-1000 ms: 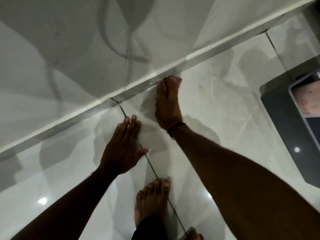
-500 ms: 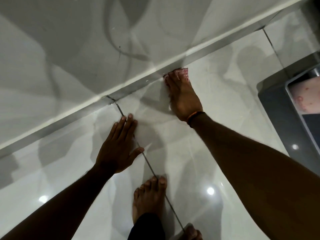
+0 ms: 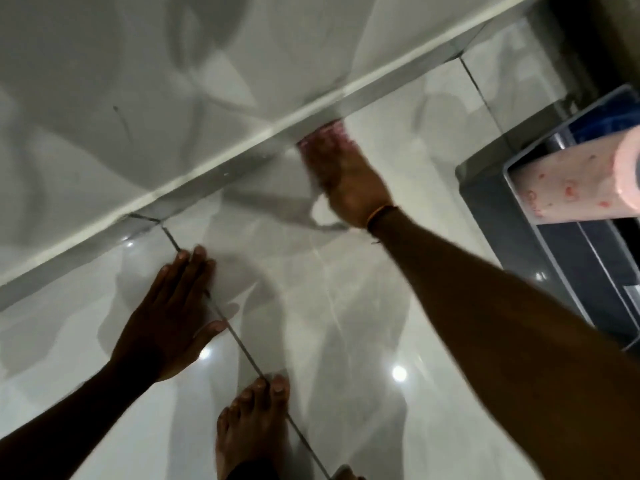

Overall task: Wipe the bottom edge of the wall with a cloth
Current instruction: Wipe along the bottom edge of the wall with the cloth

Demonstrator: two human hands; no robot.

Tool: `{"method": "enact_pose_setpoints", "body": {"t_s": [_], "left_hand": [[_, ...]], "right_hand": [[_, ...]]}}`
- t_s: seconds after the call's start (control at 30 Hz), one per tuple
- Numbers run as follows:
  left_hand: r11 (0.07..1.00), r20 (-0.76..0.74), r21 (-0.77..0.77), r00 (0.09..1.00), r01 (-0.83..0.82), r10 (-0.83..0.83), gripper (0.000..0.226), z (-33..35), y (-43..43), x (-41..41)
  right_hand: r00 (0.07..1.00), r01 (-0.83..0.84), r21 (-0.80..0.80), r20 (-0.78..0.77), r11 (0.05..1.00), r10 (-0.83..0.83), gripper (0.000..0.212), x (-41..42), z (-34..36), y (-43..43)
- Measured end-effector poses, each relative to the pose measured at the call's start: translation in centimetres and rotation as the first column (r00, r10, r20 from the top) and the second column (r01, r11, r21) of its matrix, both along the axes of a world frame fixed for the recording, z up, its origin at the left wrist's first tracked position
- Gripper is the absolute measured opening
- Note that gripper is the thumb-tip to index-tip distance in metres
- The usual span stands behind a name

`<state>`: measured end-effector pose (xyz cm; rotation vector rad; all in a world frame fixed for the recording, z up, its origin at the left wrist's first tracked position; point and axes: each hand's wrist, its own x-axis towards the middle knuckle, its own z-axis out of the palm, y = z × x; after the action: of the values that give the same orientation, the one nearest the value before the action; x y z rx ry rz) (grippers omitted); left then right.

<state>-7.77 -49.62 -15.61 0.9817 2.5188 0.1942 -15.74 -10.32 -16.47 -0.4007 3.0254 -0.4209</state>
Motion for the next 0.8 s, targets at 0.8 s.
{"method": "enact_pose_setpoints", "body": {"t_s": [0.8], "left_hand": [[0.998,0.056,-0.045,0.998,0.031,-0.028,0.093,1.6,0.8,-2.0]], "right_hand": [[0.680,0.727,-0.445,0.354,0.523,-0.643,0.084,-1.4,3.3,-19.1]]}}
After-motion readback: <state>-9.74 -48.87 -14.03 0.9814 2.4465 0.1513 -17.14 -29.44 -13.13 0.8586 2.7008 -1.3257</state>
